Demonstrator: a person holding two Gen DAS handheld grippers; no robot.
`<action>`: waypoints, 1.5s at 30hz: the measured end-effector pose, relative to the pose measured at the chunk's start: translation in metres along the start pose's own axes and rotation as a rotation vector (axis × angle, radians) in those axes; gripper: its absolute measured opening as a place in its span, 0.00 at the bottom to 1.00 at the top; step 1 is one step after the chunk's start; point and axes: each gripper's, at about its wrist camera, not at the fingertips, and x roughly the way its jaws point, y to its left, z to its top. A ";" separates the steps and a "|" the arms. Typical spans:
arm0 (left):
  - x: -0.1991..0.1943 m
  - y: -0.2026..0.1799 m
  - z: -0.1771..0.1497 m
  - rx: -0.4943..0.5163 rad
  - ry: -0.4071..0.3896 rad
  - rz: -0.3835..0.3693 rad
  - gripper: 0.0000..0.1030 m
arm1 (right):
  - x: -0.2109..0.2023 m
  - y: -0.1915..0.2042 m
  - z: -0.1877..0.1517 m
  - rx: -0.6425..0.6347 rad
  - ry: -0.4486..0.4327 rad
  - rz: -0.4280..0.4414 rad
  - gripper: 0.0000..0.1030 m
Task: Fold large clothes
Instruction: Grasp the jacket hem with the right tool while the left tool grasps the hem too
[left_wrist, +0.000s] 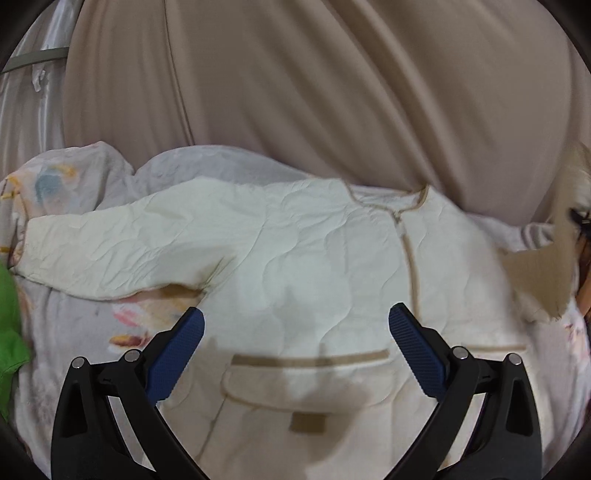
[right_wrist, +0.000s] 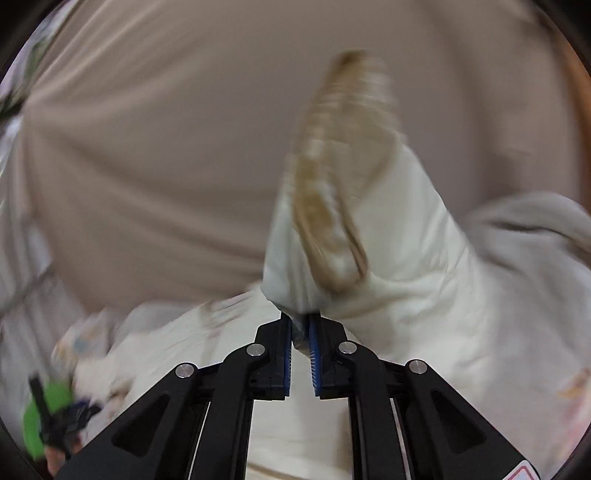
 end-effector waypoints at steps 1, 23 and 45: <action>0.000 0.000 0.006 -0.009 -0.007 -0.017 0.95 | 0.022 0.034 -0.004 -0.054 0.036 0.050 0.10; 0.161 -0.029 0.009 -0.129 0.366 -0.354 0.14 | 0.050 -0.064 -0.093 0.189 0.258 -0.147 0.70; 0.081 -0.012 0.074 0.036 -0.025 -0.132 0.28 | 0.083 0.034 -0.045 -0.160 0.267 -0.167 0.13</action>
